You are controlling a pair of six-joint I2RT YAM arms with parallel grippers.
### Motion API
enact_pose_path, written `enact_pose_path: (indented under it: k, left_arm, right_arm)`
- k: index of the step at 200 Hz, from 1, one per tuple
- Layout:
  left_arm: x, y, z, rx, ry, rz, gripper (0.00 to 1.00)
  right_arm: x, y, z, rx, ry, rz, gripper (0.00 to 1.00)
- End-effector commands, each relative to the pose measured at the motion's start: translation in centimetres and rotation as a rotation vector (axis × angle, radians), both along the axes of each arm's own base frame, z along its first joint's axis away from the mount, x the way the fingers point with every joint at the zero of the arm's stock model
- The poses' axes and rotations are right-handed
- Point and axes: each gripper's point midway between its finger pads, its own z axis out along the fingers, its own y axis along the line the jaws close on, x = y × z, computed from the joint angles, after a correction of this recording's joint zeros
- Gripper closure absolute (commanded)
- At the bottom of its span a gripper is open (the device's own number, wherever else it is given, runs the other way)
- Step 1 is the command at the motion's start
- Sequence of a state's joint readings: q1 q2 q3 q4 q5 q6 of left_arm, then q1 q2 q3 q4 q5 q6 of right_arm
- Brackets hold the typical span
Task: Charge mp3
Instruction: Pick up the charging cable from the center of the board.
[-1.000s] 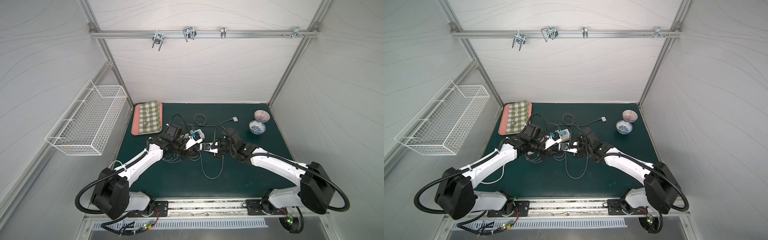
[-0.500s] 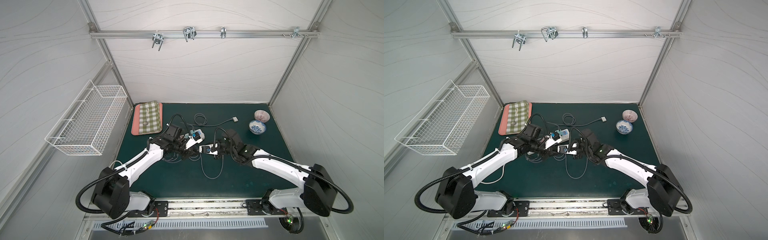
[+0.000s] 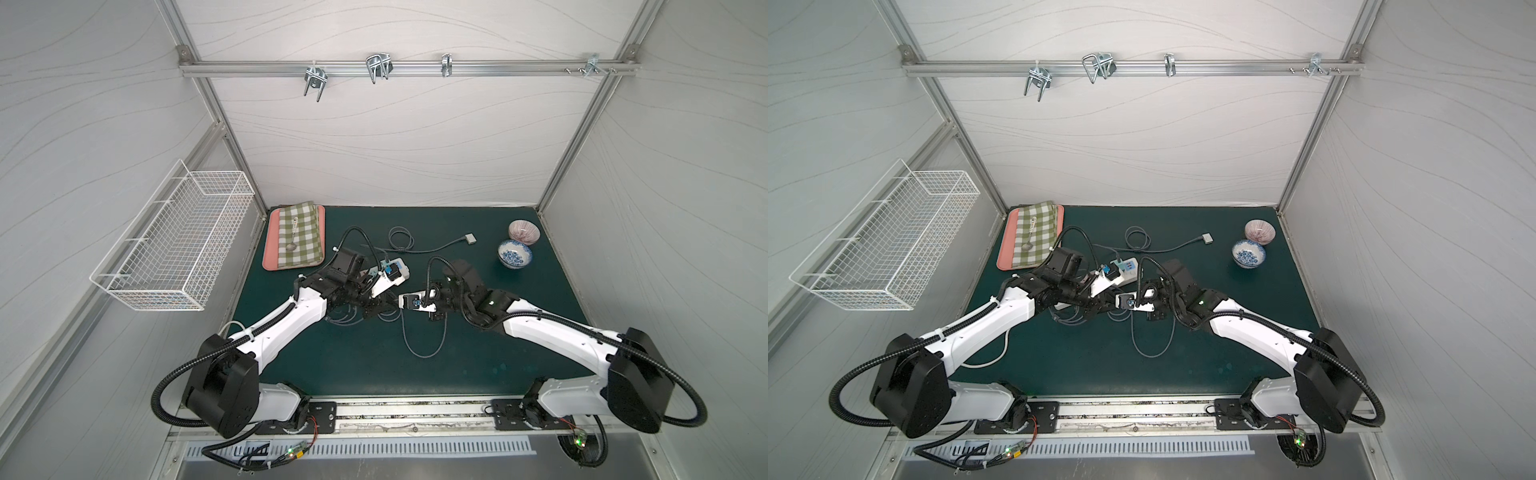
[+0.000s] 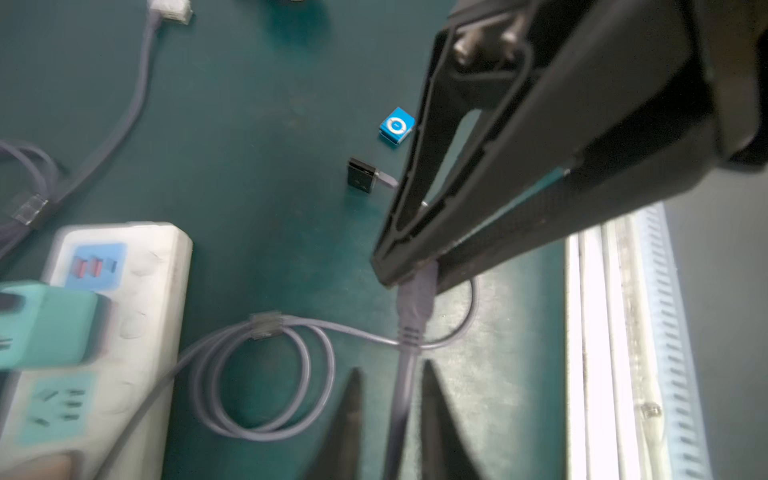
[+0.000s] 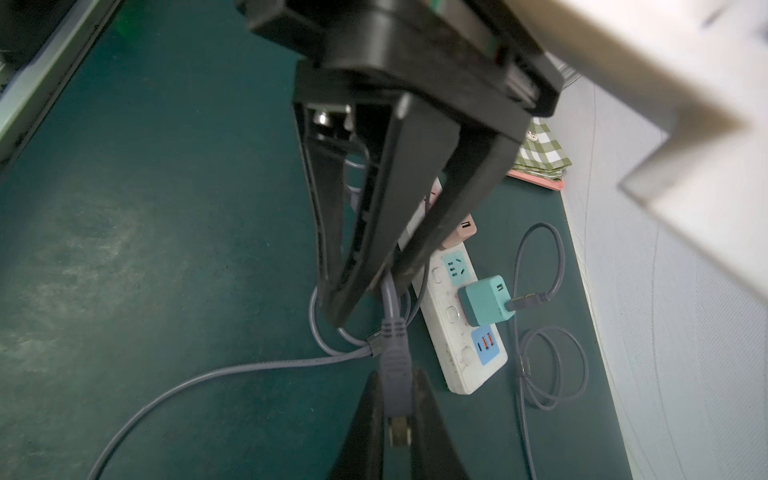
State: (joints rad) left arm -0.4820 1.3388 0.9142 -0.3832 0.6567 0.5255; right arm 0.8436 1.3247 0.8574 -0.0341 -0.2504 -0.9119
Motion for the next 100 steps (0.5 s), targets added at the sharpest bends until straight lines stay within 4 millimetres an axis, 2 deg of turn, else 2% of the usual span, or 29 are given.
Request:
enact_pose_path:
  k: [1, 13, 32, 63, 100]
  left_arm:
    - [1.6, -0.4, 3.3, -0.081, -0.209, 0.026, 0.65]
    - [1.6, -0.4, 4.1, -0.124, -0.299, 0.024, 0.62]
    - [1.4, -0.6, 4.8, -0.165, -0.412, -0.009, 0.64]
    - [1.4, -1.1, 5.1, -0.193, -0.458, -0.038, 0.67]
    - [1.5, -1.4, 5.8, -0.200, -0.543, -0.071, 0.73]
  right_arm:
    - [-0.6, -0.5, 1.2, 0.045, 0.061, 0.017, 0.98]
    - [-0.6, -0.8, 1.9, 0.085, 0.128, 0.018, 0.99]
    - [-0.6, -1.2, 2.7, 0.123, 0.186, 0.029, 0.99]
    - [-0.8, -1.4, 3.6, 0.147, 0.266, 0.065, 1.00]
    - [-2.0, -0.9, 4.8, 0.137, 0.398, 0.162, 0.99]
